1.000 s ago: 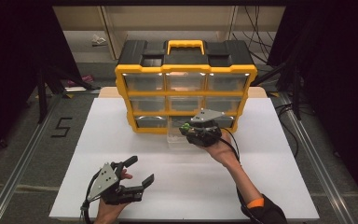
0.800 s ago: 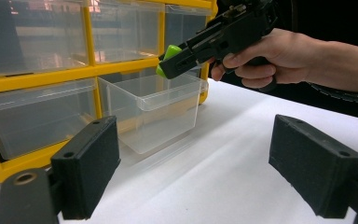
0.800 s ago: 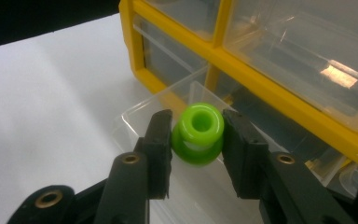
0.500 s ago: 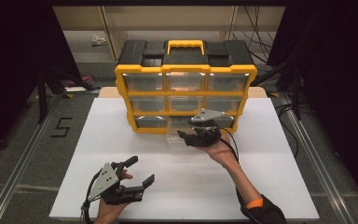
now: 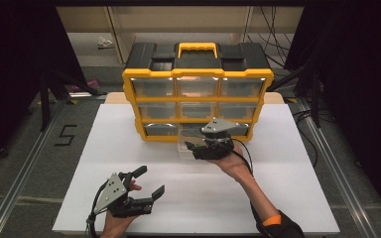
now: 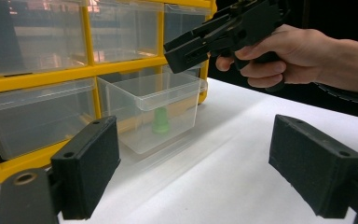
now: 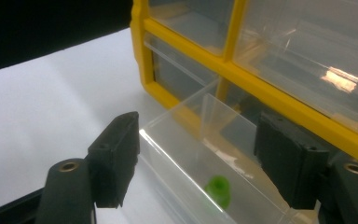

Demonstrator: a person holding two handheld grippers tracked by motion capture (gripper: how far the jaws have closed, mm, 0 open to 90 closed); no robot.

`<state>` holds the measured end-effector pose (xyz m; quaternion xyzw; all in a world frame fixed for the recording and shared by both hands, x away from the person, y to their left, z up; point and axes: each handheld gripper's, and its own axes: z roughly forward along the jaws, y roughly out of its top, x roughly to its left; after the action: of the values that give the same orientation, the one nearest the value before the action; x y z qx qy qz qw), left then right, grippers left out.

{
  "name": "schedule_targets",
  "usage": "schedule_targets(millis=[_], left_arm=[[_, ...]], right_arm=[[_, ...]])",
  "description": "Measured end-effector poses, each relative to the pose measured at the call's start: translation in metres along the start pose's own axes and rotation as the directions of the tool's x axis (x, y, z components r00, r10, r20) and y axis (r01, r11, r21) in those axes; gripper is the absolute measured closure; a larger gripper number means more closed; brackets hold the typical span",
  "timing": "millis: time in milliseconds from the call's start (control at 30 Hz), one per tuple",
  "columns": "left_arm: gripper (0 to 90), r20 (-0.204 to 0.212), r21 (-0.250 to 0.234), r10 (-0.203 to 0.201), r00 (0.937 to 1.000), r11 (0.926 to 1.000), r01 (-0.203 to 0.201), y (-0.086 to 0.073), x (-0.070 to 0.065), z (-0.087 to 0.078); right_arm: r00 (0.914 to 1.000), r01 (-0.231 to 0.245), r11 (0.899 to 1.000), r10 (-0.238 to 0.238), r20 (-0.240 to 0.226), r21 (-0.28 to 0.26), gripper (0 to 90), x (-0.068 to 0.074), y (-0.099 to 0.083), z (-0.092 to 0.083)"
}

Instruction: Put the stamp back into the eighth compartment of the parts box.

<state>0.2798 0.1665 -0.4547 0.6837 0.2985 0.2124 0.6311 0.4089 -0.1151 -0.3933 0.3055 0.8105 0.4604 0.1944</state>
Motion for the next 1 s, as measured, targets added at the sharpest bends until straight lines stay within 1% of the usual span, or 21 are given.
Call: schedule_targets(millis=[467, 600, 767, 867, 1000], left_arm=[[15.5, -0.001, 0.001, -0.001, 1.0000, 1.0000, 0.001, 0.000, 0.000, 0.000], [15.6, 0.001, 0.001, -0.001, 1.0000, 1.0000, 0.001, 0.000, 0.000, 0.000], [15.5, 0.001, 0.001, 0.000, 1.0000, 1.0000, 0.000, 0.000, 0.000, 0.001], [15.5, 0.000, -0.001, 0.000, 1.0000, 1.0000, 0.000, 0.000, 0.000, 0.000], [15.5, 0.000, -0.001, 0.000, 1.0000, 1.0000, 0.000, 0.000, 0.000, 0.000]], right_arm=[[0.9997, 0.006, 0.998, -0.007, -0.023, -0.055, 30.2, 0.010, -0.005, -0.019], [0.9997, -0.003, 0.997, 0.001, -0.026, -0.081, 28.6, 0.012, -0.006, -0.025], [0.9993, -0.002, 0.992, -0.002, -0.037, -0.126, 28.1, 0.018, -0.007, -0.034], [0.9991, -0.001, 0.990, -0.005, -0.042, -0.144, 28.0, 0.021, -0.009, -0.038], [0.9991, 0.004, 0.989, -0.011, -0.041, -0.150, 27.7, 0.024, -0.010, -0.040]])
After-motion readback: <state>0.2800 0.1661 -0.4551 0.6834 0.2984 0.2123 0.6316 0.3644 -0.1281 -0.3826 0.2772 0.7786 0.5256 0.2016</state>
